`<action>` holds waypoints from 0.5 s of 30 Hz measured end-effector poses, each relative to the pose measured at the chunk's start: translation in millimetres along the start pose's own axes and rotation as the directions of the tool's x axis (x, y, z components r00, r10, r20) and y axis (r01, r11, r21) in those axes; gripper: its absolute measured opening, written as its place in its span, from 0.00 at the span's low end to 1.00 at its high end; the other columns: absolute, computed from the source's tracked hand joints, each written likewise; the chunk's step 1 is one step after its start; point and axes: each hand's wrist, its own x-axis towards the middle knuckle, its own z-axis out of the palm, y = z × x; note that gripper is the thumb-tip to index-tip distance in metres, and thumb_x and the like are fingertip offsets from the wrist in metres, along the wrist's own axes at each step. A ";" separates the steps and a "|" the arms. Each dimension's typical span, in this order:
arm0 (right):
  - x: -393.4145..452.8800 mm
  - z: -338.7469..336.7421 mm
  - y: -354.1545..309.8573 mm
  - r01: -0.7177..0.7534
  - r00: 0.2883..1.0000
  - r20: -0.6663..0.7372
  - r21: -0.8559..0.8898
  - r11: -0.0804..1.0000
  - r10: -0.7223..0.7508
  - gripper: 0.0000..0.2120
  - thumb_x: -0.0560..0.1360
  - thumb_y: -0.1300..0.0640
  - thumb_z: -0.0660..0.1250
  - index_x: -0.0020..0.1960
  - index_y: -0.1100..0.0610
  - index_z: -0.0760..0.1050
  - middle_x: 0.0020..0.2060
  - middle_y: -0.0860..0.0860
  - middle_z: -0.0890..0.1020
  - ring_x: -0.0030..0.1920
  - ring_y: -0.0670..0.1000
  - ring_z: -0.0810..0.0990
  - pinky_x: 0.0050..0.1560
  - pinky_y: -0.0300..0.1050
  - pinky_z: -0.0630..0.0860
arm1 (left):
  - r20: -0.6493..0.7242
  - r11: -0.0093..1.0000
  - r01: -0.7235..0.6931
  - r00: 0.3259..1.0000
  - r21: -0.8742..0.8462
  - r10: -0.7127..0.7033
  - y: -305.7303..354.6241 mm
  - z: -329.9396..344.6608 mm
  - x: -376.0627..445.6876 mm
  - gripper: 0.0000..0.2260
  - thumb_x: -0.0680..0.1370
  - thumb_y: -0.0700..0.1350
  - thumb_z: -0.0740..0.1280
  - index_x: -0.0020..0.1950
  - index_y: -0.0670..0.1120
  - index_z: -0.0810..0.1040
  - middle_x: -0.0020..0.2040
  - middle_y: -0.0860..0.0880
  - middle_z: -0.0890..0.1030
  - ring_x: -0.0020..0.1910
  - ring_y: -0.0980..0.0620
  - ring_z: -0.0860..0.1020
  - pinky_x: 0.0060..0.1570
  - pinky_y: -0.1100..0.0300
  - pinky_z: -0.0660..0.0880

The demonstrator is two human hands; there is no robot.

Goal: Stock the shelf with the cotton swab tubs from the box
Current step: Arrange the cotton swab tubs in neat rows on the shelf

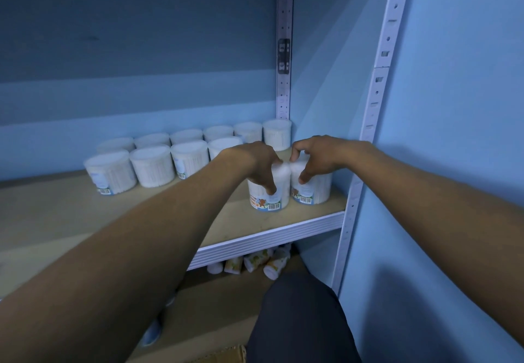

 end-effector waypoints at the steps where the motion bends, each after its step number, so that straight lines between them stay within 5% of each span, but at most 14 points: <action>1: -2.6 0.1 -0.5 0.001 1.000 0.000 -0.005 1.000 -0.001 0.24 0.69 0.45 0.78 0.61 0.43 0.73 0.65 0.50 0.73 0.59 0.54 0.72 0.60 0.50 0.73 | -0.004 1.000 -0.007 1.000 -0.004 0.007 0.4 0.4 -2.2 0.35 0.72 0.58 0.75 0.76 0.53 0.68 0.67 0.48 0.75 0.64 0.47 0.74 0.58 0.55 0.75; 7: -18.1 0.6 -2.8 -0.004 1.000 -0.002 -0.024 1.000 0.004 0.24 0.67 0.42 0.78 0.58 0.43 0.72 0.59 0.49 0.74 0.55 0.53 0.73 0.54 0.47 0.74 | -0.014 0.999 -0.046 0.999 -0.025 0.045 3.6 1.7 -12.7 0.37 0.72 0.56 0.75 0.78 0.56 0.64 0.68 0.48 0.73 0.65 0.47 0.73 0.53 0.59 0.72; 15: -30.3 -12.8 -3.8 -0.018 0.999 0.035 -0.047 0.999 0.020 0.34 0.67 0.35 0.76 0.69 0.44 0.70 0.67 0.48 0.73 0.62 0.52 0.72 0.60 0.47 0.71 | 0.081 0.998 -0.028 0.996 -0.048 0.032 -7.0 -11.2 -18.2 0.42 0.69 0.60 0.76 0.79 0.58 0.61 0.75 0.53 0.67 0.73 0.49 0.67 0.68 0.54 0.67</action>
